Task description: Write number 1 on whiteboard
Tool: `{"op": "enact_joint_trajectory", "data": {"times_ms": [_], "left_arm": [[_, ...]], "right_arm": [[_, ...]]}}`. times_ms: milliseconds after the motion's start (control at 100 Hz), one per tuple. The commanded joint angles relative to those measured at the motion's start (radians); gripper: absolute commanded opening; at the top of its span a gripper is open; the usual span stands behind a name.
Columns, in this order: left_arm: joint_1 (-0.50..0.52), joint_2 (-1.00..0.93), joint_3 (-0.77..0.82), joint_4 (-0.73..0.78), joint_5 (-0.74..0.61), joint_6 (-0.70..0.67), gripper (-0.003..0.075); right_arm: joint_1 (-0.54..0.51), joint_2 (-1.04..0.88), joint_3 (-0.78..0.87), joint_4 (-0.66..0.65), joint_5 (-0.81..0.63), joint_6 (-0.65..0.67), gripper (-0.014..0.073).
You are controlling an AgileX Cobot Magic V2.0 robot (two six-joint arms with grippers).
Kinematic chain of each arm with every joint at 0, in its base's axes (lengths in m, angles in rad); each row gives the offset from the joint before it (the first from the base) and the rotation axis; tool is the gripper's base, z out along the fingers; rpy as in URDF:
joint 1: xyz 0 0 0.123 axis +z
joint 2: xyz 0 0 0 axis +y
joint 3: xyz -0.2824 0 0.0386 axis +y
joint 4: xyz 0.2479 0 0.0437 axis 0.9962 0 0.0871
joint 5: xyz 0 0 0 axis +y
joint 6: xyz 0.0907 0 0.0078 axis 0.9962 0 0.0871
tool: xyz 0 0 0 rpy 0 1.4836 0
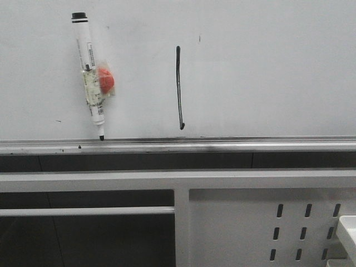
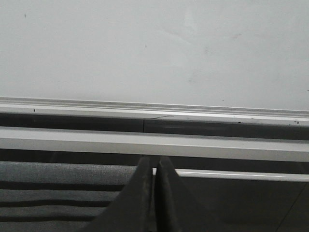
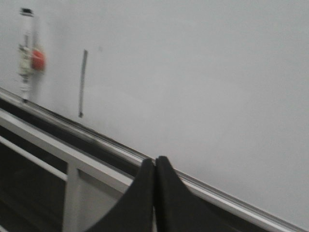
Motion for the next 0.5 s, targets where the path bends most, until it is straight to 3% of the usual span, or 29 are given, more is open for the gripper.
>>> {"op": "enact_joint_trajectory", "data": {"times_ms": [0, 260, 490], "left_arm": [[0.004, -0.021, 0.035, 0.001, -0.051, -0.009, -0.002], [0.004, -0.021, 0.035, 0.001, -0.051, -0.009, -0.002], [0.004, -0.021, 0.035, 0.001, -0.051, -0.009, -0.002]], "right_arm": [[-0.097, -0.008, 0.012, -0.016, -0.035, 0.008, -0.0055], [-0.388, -0.018, 0.012, 0.045, 0.099, 0.041, -0.0055], [-0.417, -0.018, 0.012, 0.145, 0.21, 0.041, -0.0055]]}}
